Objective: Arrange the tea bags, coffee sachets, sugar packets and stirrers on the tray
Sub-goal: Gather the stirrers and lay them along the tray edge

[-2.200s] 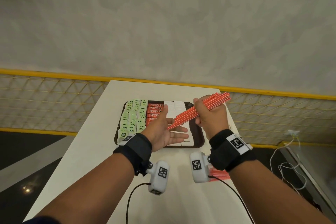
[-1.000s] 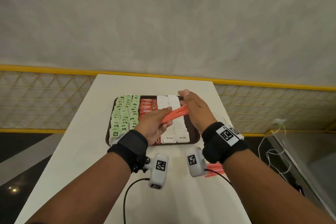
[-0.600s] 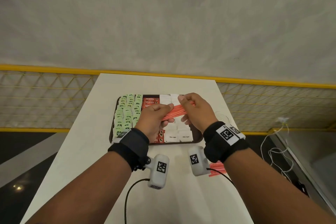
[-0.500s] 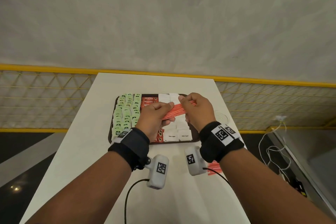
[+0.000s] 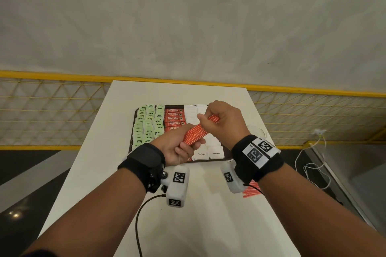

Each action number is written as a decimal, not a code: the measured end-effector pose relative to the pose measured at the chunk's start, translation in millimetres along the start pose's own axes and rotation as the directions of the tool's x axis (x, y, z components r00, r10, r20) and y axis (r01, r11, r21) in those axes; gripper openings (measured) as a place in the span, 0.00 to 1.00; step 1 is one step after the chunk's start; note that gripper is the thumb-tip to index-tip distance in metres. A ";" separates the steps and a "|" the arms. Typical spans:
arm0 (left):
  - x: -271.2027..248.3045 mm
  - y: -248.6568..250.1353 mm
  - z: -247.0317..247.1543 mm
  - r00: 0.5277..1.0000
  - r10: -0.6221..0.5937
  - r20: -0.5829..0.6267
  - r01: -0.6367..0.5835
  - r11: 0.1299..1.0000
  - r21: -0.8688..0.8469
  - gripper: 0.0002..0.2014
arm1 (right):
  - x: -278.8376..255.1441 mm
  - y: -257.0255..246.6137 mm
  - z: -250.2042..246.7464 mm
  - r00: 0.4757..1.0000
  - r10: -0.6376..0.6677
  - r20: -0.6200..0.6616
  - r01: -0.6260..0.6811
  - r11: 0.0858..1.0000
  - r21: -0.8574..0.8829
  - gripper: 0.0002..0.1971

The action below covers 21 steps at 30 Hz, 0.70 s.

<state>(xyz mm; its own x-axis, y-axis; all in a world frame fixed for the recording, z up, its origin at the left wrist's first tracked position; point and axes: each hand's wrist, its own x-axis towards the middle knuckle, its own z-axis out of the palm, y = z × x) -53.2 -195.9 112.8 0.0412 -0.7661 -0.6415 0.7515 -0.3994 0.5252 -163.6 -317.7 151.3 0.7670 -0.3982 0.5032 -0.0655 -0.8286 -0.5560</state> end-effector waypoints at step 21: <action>30.6 -1.1 -14.5 0.875 0.408 -0.259 -0.419 0.908 0.012 0.12 | 1.9 26.6 9.5 0.845 0.514 0.147 -0.501 0.666 0.552 0.33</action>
<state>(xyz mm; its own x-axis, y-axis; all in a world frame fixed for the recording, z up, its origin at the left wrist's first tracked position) -43.2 -211.6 84.5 0.5133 -0.7028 -0.4925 0.6572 -0.0471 0.7522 -157.8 -336.8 131.2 0.7083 -0.7046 0.0424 -0.0754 -0.1353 -0.9879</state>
